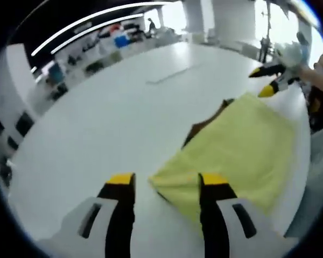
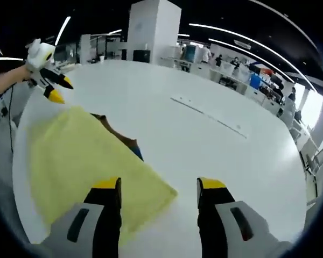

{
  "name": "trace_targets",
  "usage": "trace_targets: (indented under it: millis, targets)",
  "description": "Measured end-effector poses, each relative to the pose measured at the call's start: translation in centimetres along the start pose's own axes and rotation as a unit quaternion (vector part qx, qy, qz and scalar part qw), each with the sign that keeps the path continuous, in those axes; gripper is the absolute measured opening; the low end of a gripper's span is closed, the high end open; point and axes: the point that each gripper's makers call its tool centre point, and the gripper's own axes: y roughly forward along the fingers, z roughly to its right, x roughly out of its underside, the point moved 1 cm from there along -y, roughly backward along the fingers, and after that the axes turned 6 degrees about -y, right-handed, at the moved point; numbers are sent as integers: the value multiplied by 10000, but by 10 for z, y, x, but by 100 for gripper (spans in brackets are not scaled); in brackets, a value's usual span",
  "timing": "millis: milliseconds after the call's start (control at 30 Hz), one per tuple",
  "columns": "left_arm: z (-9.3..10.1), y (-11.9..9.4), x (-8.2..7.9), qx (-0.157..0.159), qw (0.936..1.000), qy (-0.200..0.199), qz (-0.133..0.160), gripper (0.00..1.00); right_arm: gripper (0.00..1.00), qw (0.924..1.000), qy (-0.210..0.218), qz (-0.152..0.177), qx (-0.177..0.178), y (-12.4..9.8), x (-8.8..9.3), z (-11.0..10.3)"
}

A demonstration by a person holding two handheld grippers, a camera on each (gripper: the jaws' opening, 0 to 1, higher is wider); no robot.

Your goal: Fold the garment on the visible template until the final outline fits inside the template.

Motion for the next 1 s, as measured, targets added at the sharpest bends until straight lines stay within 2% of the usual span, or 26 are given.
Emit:
trace_targets:
  millis: [167,233,333,467,533,567,733,867,1000]
  targets:
    - [10,-17,-3,112,9998,-159,80,64,75,10000,29,27,-76,-13,-5,-10]
    - [16,-23,-10,186,9989,-324,274,67,80,9999,52,53,-152,-16,-6,-16]
    - [25,-33,-11,320,9982,-397,330,71,88,9996,-36,-33,-286,-21,-3,-27]
    - [38,-41,-8,463,9972,-415,409,83,100,9992,-91,-83,-376,-29,-1,-37]
    - [45,-45,-9,556,9960,-376,584,86,100,9992,-62,-84,-383,-32,-1,-40]
    - [47,-46,-8,595,9958,-375,579,87,100,9992,-18,-115,-386,-35,0,-43]
    - [61,-50,6,760,9956,-416,351,99,100,9991,43,-178,-392,-47,2,-55]
    - [71,-56,14,816,9955,-403,255,100,100,9990,76,-229,-388,-56,6,-65]
    - [79,-65,15,852,9950,-375,370,100,100,9990,98,-187,-386,-66,7,-76]
